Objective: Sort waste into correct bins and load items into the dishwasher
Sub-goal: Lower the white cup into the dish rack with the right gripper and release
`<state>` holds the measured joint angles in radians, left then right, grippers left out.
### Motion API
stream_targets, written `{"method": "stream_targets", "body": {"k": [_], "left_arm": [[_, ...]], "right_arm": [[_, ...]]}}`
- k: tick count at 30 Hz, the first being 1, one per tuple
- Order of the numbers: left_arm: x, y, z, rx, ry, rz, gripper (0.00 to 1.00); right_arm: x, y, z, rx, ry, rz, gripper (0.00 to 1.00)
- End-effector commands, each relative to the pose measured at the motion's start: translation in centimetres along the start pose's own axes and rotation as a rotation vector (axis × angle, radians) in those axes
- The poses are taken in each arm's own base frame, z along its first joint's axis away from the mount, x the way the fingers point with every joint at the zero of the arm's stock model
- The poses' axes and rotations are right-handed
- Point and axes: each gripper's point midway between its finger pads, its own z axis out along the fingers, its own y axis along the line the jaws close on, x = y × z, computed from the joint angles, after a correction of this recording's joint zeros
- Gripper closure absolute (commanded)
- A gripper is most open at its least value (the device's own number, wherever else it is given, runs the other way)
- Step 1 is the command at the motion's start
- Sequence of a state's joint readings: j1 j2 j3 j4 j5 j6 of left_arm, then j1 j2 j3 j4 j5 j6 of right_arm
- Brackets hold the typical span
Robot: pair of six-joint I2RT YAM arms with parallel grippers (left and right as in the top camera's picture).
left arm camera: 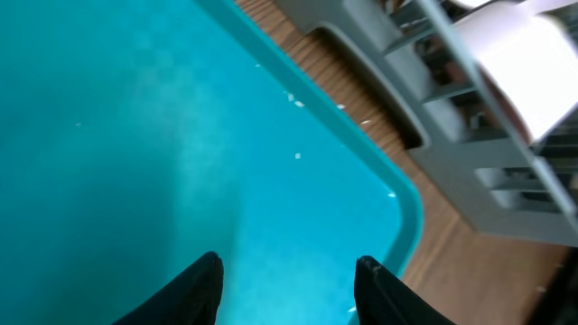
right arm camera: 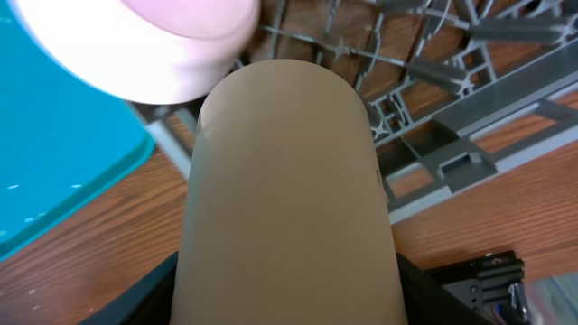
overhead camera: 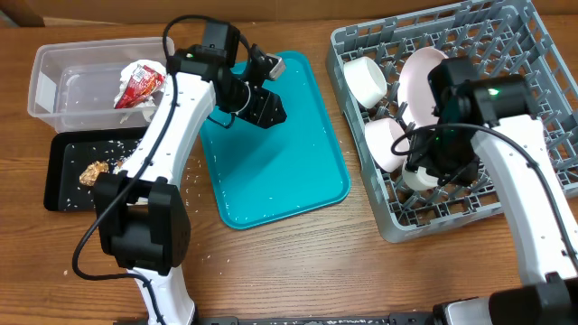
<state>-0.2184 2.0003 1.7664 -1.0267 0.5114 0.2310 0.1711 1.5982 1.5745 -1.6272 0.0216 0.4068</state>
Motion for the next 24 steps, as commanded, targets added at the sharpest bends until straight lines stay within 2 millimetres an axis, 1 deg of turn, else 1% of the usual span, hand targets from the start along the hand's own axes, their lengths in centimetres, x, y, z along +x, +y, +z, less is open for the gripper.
{"method": "stream_targets", "body": {"k": [1,4,6,7,9,10,11,14,16,17,19,20,21,22,23,24], "left_arm": [[-0.3,1.9,-0.4,-0.127,0.004,-0.034,0.47],[-0.4,2.1,-0.4,-0.136,0.000,-0.040,0.43],[-0.4,2.1,-0.4,-0.136,-0.003,-0.038,0.35],[-0.4,2.1,-0.4,-0.136,-0.003,-0.038,0.28],[-0.5,2.1,-0.4,-0.136,-0.003,-0.038,0.00],[-0.5,2.1,-0.4,-0.136,-0.003,-0.037,0.00],[-0.4,2.1,-0.4,-0.136,-0.003,-0.038,0.00],[-0.4,2.1,-0.4,-0.136,-0.003,-0.038,0.00],[-0.4,2.1,-0.4,-0.136,-0.002,-0.038,0.00],[-0.4,2.1,-0.4,-0.136,-0.002,-0.038,0.00],[-0.4,2.1,-0.4,-0.136,-0.002,-0.038,0.00],[-0.5,1.7,-0.4,-0.113,-0.009,-0.067,0.00],[-0.8,0.9,-0.3,-0.064,-0.025,-0.126,0.00],[-1.9,-0.2,-0.3,0.012,-0.069,-0.202,0.00],[-3.1,-1.0,-0.5,0.068,-0.111,-0.257,0.00],[-4.7,-1.8,-0.7,0.132,-0.162,-0.320,0.00]], "right_arm": [[0.2,-0.4,2.3,0.050,0.047,0.013,0.48],[0.6,-0.4,3.7,0.054,0.079,0.012,0.48],[0.9,-0.5,4.6,0.061,0.098,0.012,0.48],[1.1,-0.6,4.8,0.063,0.105,0.012,0.47],[1.3,-0.7,5.1,0.068,0.113,0.012,0.39],[1.3,-0.7,5.1,0.069,0.113,0.011,0.31],[1.2,-0.7,5.0,0.067,0.111,0.008,0.27],[0.9,-0.6,4.6,0.066,0.099,0.009,0.20],[0.7,-0.5,3.9,0.060,0.088,0.010,0.14],[0.4,-0.6,2.7,0.064,0.068,0.009,0.09],[-0.1,-0.8,0.8,0.070,0.033,0.010,0.05],[-0.5,-0.6,-1.1,0.054,-0.002,0.010,0.04],[-1.1,-0.1,-2.3,0.020,-0.043,0.004,0.02],[-1.4,0.5,-3.7,-0.021,-0.083,-0.014,0.02],[-1.5,0.9,-4.6,-0.046,-0.109,-0.022,0.01],[-1.6,1.3,-6.2,-0.085,-0.158,-0.029,0.00]]}}
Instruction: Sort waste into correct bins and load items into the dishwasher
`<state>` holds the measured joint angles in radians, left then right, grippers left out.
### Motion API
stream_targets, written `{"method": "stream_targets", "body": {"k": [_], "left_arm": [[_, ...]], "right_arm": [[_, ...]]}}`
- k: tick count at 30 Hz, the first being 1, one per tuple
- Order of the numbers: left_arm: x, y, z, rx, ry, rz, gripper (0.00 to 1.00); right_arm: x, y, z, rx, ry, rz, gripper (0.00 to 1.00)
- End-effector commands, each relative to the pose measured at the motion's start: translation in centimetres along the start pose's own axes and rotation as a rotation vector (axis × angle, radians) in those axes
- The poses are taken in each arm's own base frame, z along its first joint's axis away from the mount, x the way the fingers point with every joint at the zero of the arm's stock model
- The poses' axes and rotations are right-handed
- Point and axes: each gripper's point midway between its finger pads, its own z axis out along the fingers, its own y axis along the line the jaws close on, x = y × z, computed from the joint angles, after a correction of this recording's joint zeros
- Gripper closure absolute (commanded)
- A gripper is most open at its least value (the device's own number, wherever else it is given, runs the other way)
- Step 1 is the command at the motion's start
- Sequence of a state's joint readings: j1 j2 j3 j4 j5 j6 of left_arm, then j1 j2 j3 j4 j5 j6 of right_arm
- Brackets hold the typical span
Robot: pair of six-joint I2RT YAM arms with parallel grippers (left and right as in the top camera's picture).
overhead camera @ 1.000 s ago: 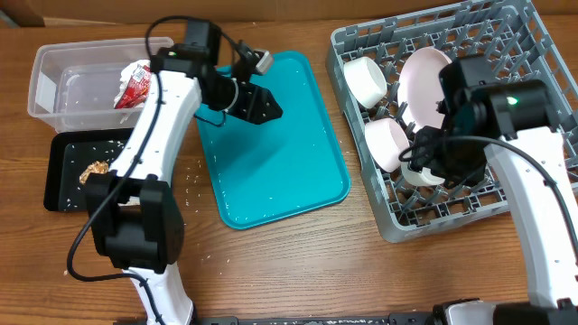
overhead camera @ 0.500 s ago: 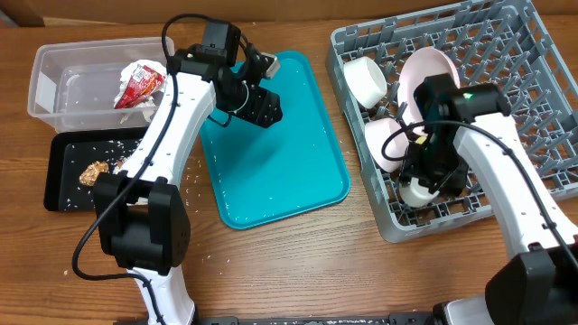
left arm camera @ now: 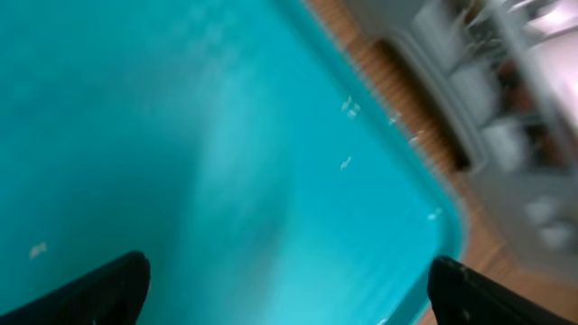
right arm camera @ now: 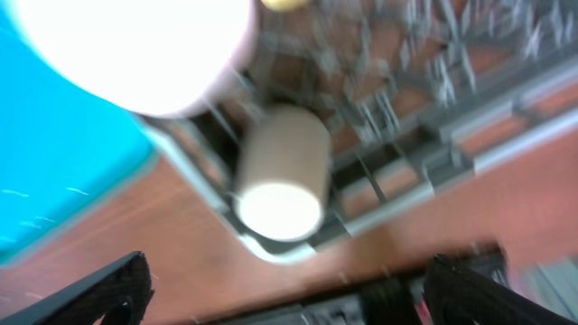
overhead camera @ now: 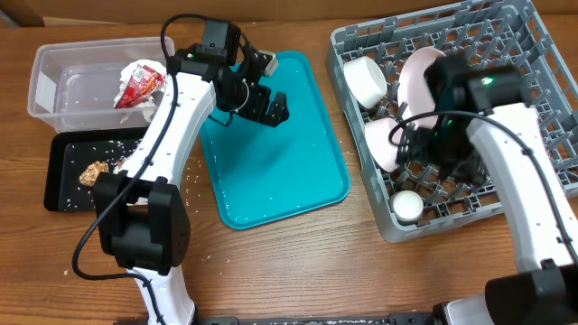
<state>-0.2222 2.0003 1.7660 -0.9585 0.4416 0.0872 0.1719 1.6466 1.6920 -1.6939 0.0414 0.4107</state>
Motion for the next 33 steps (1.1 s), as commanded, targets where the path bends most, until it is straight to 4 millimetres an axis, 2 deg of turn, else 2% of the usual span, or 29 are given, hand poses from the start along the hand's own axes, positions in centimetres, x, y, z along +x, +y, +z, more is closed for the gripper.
{"method": "stream_targets", "body": {"k": [1,4,8,9,12,15,20,24,25,26,30,33], "left_arm": [[-4.3,-3.8,-1.0,0.235,-0.134,-0.267,0.00],[-6.1,-3.4,-1.3,0.225,-0.204,-0.284,0.01],[-6.3,-1.8,-1.2,0.136,-0.226,-0.295,0.00],[-6.3,-0.7,-1.1,0.074,-0.237,-0.303,0.00],[-6.4,0.6,-1.1,-0.003,-0.252,-0.313,0.00],[-6.4,1.5,-1.2,-0.054,-0.261,-0.319,0.00],[-6.4,1.9,-1.2,-0.076,-0.265,-0.321,0.00],[-6.4,1.9,-1.2,-0.076,-0.265,-0.321,0.00],[-6.4,1.9,-1.2,-0.076,-0.265,-0.321,0.00],[-6.4,1.9,-1.2,-0.076,-0.265,-0.321,0.00],[-6.4,1.9,-1.2,-0.076,-0.265,-0.321,0.00],[-6.4,1.9,-1.2,-0.076,-0.265,-0.321,0.00]], "right_arm": [[-0.8,1.3,-5.6,-0.123,-0.178,-0.032,0.00],[-0.4,1.5,-9.0,-0.202,-0.280,-0.040,0.00],[1.0,1.1,-12.2,-0.270,-0.379,-0.046,0.00],[2.0,0.8,-13.7,-0.300,-0.430,-0.052,0.00],[4.5,0.4,-16.7,-0.385,-0.518,-0.079,0.00],[8.9,1.2,-19.8,-0.588,-0.557,-0.153,0.00],[13.0,-2.1,-22.2,-0.577,-0.766,-0.277,0.00],[14.2,-6.6,-23.1,-0.458,-0.941,-0.181,0.00],[14.5,-8.5,-23.1,-0.402,-0.996,-0.137,0.00],[14.7,-9.1,-23.0,-0.381,-1.010,-0.122,0.00],[14.5,-10.3,-20.9,-0.315,-0.994,-0.080,0.00],[12.1,-9.9,-19.0,-0.276,-1.029,-0.036,0.00]]}}
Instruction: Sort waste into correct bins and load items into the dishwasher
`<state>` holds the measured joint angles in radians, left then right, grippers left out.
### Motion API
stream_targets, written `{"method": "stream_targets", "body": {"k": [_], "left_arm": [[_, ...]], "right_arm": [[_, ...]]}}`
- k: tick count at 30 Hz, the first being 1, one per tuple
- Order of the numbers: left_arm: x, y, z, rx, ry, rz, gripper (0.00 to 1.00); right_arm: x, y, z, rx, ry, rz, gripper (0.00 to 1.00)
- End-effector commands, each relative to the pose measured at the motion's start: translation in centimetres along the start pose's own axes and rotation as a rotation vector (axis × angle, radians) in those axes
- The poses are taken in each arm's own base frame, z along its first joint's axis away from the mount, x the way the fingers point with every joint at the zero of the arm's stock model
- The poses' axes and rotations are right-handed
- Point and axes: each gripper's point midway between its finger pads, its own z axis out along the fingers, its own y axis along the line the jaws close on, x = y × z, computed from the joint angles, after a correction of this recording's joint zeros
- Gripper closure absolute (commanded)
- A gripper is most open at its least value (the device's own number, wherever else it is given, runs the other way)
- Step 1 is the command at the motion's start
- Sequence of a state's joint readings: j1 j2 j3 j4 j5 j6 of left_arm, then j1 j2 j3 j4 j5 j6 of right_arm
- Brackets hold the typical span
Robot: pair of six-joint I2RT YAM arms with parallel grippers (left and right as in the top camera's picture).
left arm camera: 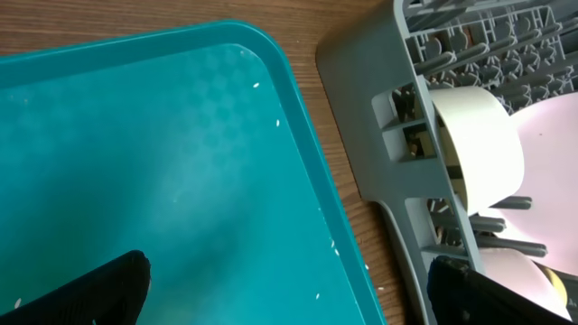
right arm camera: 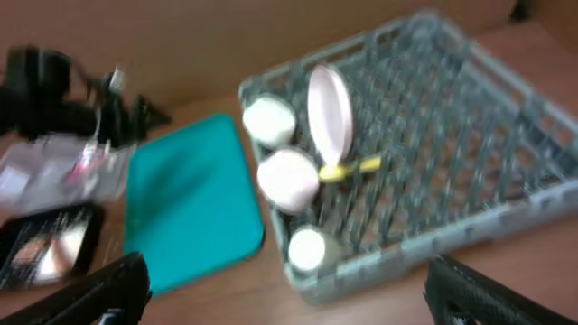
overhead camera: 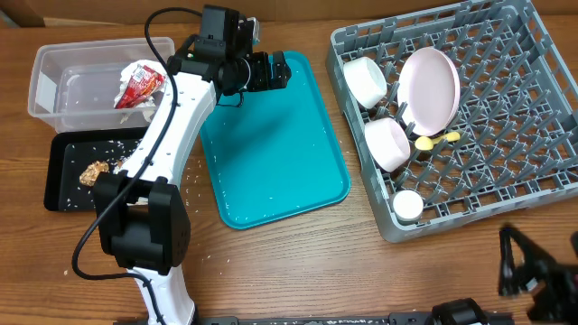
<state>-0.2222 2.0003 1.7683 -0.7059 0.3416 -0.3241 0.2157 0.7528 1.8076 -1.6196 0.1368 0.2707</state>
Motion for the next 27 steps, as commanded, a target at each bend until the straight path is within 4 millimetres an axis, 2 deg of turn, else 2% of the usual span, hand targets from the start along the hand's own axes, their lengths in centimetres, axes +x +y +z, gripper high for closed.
{"method": "stream_targets", "body": {"k": [1,5,7,10,13,20,24,27], "left_arm": [[-0.6,-0.2,-0.3,-0.003,-0.019,-0.010,0.00],[-0.6,-0.2,-0.3,-0.003,-0.019,-0.010,0.00],[-0.6,-0.2,-0.3,-0.003,-0.019,-0.010,0.00],[-0.6,-0.2,-0.3,-0.003,-0.019,-0.010,0.00],[-0.6,-0.2,-0.3,-0.003,-0.019,-0.010,0.00],[-0.6,-0.2,-0.3,-0.003,-0.019,-0.010,0.00],[-0.6,-0.2,-0.3,-0.003,-0.019,-0.010,0.00],[-0.6,-0.2,-0.3,-0.003,-0.019,-0.010,0.00]], "right_arm": [[0.6,-1.9,3.6,0.121,-0.026,0.008,0.00],[1.3,-2.8,8.7,0.139,-0.115,0.057,0.00],[2.7,-2.1,13.1,0.039,-0.175,-0.001,0.00],[4.4,-1.2,16.2,-0.080,-0.262,-0.084,0.00],[6.3,-1.6,18.4,-0.126,-0.359,-0.084,0.00],[10.0,-2.8,21.4,-0.155,-0.506,-0.088,0.00],[11.9,-3.3,22.2,-0.160,-0.531,-0.092,0.00],[12.5,-3.0,22.3,-0.186,-0.539,-0.098,0.00]]}}
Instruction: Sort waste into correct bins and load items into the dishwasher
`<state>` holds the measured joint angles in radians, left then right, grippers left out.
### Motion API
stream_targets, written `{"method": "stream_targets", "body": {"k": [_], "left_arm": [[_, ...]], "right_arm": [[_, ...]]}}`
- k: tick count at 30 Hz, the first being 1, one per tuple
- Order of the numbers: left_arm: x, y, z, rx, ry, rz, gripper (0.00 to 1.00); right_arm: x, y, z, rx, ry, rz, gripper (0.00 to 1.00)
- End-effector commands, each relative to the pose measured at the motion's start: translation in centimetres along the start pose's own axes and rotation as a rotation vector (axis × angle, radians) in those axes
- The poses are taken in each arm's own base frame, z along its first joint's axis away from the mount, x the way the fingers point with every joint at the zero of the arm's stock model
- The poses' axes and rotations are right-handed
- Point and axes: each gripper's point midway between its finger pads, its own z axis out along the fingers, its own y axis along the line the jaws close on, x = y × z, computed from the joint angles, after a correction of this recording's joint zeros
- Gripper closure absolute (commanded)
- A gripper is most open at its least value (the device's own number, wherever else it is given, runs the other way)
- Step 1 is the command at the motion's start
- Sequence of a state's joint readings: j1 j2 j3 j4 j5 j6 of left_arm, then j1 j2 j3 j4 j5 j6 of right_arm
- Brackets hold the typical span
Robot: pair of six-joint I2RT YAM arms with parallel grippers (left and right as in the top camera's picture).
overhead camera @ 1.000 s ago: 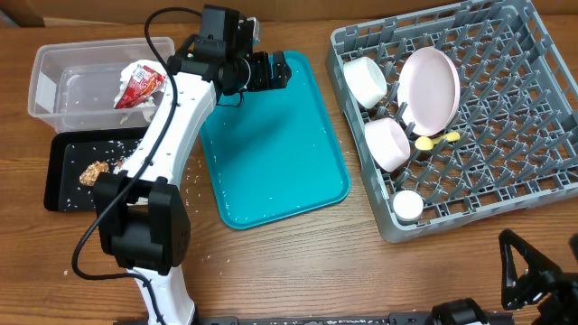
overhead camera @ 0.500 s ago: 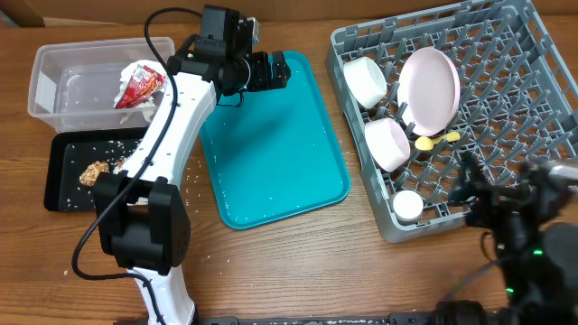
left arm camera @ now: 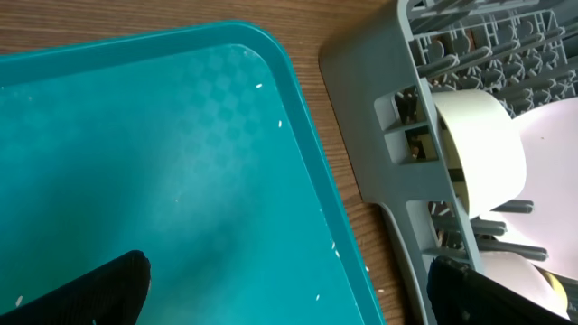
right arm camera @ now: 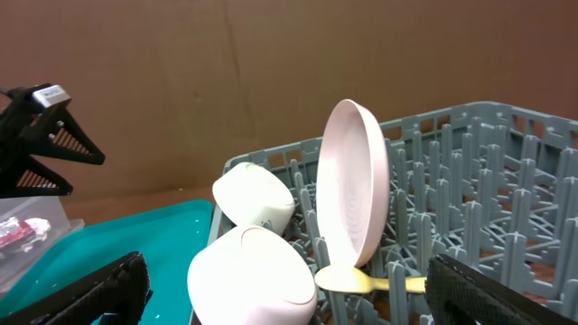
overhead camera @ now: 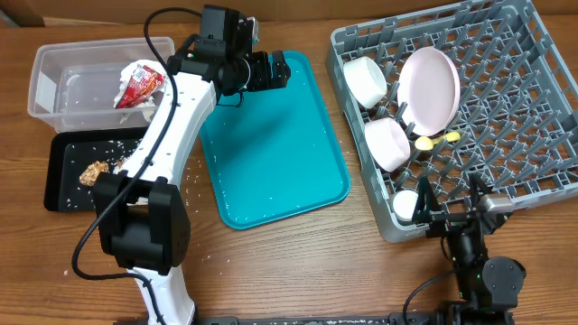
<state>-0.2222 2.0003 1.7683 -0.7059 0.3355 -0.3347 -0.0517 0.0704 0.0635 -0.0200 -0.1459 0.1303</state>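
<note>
The grey dish rack (overhead camera: 542,54) holds an upright pink plate (overhead camera: 429,86), a white cup (overhead camera: 366,79), a pink bowl (overhead camera: 386,144), a yellow spoon (overhead camera: 433,140) and a beige cup (overhead camera: 406,206) lying in its near left corner. My right gripper (overhead camera: 449,200) sits low at the rack's front edge, open and empty, looking across the pink bowl (right arm camera: 248,275) and plate (right arm camera: 354,185). My left gripper (overhead camera: 271,70) hovers open and empty over the far end of the bare teal tray (overhead camera: 271,153). In the wrist views both grippers (left arm camera: 289,298) (right arm camera: 289,302) show wide-spread jaws.
A clear bin (overhead camera: 54,90) at the far left holds a red wrapper (overhead camera: 140,83). In front of it a black tray (overhead camera: 63,181) carries food scraps and crumbs. Crumbs dot the wood beside the teal tray. The rack's edge (left arm camera: 361,181) lies right of the tray rim.
My right arm, then low at the overhead view's bottom right corner, now rests at the rack's front edge, facing across the dishes. The left arm has not moved.
My right gripper was shut on the beige cup over the rack's near left corner. Then the cup lay in the rack with the gripper open above it. After that the right arm was back at the table's front. My left gripper opened wider and shifted to the tray's far end.
</note>
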Motion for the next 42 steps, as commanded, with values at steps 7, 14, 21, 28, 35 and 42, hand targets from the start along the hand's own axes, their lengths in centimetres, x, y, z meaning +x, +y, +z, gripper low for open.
{"method": "stream_targets", "body": {"k": [7,14,21,28,35,42], "left_arm": [[-0.6,-0.3,-0.3,0.002,-0.017,0.001,0.00],[-0.6,-0.3,-0.3,0.002,-0.017,0.001,0.00],[-0.6,-0.3,-0.3,0.002,-0.017,0.001,0.00],[-0.2,2.1,-2.7,-0.154,-0.020,0.007,0.00],[-1.9,-0.2,-10.9,-0.213,-0.176,0.153,0.00],[0.9,-3.2,-15.6,-0.097,-0.305,0.596,0.00]], "right_arm": [[2.3,-0.1,-0.2,-0.012,0.036,0.005,0.00],[2.3,-0.1,-0.2,-0.013,0.036,0.005,0.00],[2.3,-0.1,-0.2,-0.013,0.036,0.005,0.00],[2.3,-0.1,-0.2,-0.013,0.036,0.005,0.00],[2.3,-0.1,-0.2,-0.013,0.036,0.005,0.00],[2.3,-0.1,-0.2,-0.013,0.036,0.005,0.00]]}}
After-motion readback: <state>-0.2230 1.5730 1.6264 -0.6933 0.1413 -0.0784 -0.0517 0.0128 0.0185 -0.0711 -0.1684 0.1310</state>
